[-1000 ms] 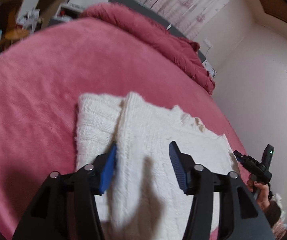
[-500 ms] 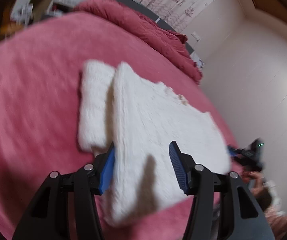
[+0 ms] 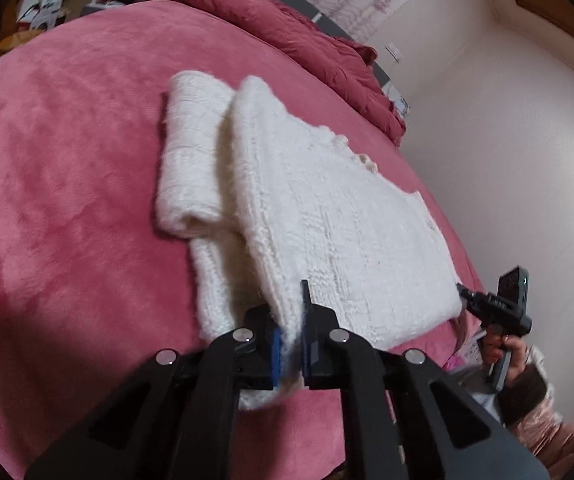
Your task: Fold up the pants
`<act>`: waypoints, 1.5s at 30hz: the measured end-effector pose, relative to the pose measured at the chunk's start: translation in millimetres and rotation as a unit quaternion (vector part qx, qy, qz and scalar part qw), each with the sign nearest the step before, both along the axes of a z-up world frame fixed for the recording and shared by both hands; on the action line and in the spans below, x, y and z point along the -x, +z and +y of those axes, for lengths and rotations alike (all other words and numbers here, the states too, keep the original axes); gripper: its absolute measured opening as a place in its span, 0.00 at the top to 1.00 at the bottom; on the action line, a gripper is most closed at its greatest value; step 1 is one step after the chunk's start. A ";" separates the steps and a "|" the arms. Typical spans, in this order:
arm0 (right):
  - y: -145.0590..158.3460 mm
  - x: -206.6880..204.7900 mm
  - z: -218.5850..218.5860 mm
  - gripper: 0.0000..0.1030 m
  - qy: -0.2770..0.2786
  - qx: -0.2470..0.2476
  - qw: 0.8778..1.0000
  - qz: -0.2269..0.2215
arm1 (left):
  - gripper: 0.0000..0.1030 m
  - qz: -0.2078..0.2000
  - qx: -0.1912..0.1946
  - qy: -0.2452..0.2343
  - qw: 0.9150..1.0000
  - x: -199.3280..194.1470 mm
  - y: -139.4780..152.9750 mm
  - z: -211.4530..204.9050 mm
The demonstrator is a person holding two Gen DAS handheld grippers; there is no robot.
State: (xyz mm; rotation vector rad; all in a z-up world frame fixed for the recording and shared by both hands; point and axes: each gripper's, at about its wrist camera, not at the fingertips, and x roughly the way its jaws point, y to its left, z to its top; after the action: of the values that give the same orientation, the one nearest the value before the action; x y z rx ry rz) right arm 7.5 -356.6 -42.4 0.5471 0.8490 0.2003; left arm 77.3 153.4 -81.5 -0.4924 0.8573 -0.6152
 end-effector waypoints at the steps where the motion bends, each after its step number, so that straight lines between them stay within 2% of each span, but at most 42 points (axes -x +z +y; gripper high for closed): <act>1: 3.9 2.1 -0.1 0.94 -0.007 -0.001 1.000 -0.014 | 0.94 -0.003 0.011 0.002 1.000 1.6 1.5 3.5; 2: 6.8 5.3 -3.1 0.95 -0.021 -0.009 0.999 -0.028 | 0.94 -0.011 0.017 0.003 1.000 6.2 4.8 5.4; 4: 5.2 4.9 -7.9 0.95 -0.038 -0.011 0.999 -0.026 | 0.94 -0.013 -0.002 0.005 1.000 9.0 4.7 4.4; 7: -7.2 -8.3 0.2 0.95 -0.031 0.024 0.999 0.015 | 0.94 0.011 -0.039 0.007 0.999 10.6 -9.0 -1.2; 9: -12.7 -14.9 0.9 0.95 -0.027 0.016 0.999 0.029 | 0.93 0.006 -0.045 0.006 0.999 11.4 -8.2 -2.3; 12: -6.4 -12.2 -8.0 0.88 -0.047 -0.008 0.999 0.007 | 0.81 -0.008 -0.042 0.016 0.999 14.4 -0.8 -0.5; 14: 4.5 -6.3 -11.8 0.80 -0.069 0.004 0.997 -0.024 | 0.51 -0.033 -0.037 0.022 0.999 20.0 10.6 0.0; 17: 23.8 1.4 -10.2 0.68 -0.091 0.027 0.992 -0.080 | 0.43 -0.099 -0.044 0.047 0.993 26.4 35.9 -0.7; 19: 33.5 -2.4 -0.5 0.68 -0.090 0.053 0.989 -0.106 | 0.42 -0.124 -0.048 0.059 0.989 27.0 45.5 -3.5; 21: 39.2 -8.0 7.1 0.68 -0.088 0.081 0.986 -0.114 | 0.38 -0.132 -0.040 0.055 0.989 22.5 52.3 -9.0; 23: 42.8 -20.1 20.5 0.68 -0.074 0.120 0.984 -0.112 | 0.30 -0.127 -0.053 0.042 0.990 14.1 54.3 -20.2; 26: 42.4 -40.0 36.5 0.68 -0.053 0.161 0.981 -0.099 | 0.29 -0.117 -0.109 0.017 0.987 -8.0 57.4 -42.4; 31: 38.0 -79.4 70.0 0.68 -0.003 0.229 0.970 -0.079 | 0.25 -0.118 -0.161 0.007 0.980 -37.1 64.1 -58.5; 36: 24.2 -115.9 80.7 0.68 0.005 0.253 0.966 -0.047 | 0.25 -0.081 -0.171 0.013 0.982 -78.6 55.0 -61.7; 38: 17.8 -124.3 76.5 0.68 -0.013 0.261 0.965 -0.023 | 0.30 -0.067 -0.178 0.028 0.981 -90.2 43.0 -57.2; 40: 8.5 -131.8 65.2 0.68 -0.033 0.248 0.968 0.003 | 0.38 -0.062 -0.180 0.042 0.981 -96.1 35.6 -52.6; 42: 5.0 -134.5 54.2 0.68 -0.048 0.223 0.974 0.012 | 0.38 -0.059 -0.175 0.055 0.981 -99.8 30.3 -46.7; 45: 4.1 -134.4 52.4 0.68 -0.056 0.214 0.975 0.011 | 0.36 -0.061 -0.173 0.055 0.982 -98.4 28.3 -46.8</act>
State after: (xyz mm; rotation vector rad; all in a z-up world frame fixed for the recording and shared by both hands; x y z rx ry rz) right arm 141.9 -304.2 -38.3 0.1906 0.8504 -0.0936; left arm 175.7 106.6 -53.2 -0.1835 0.7942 -0.3791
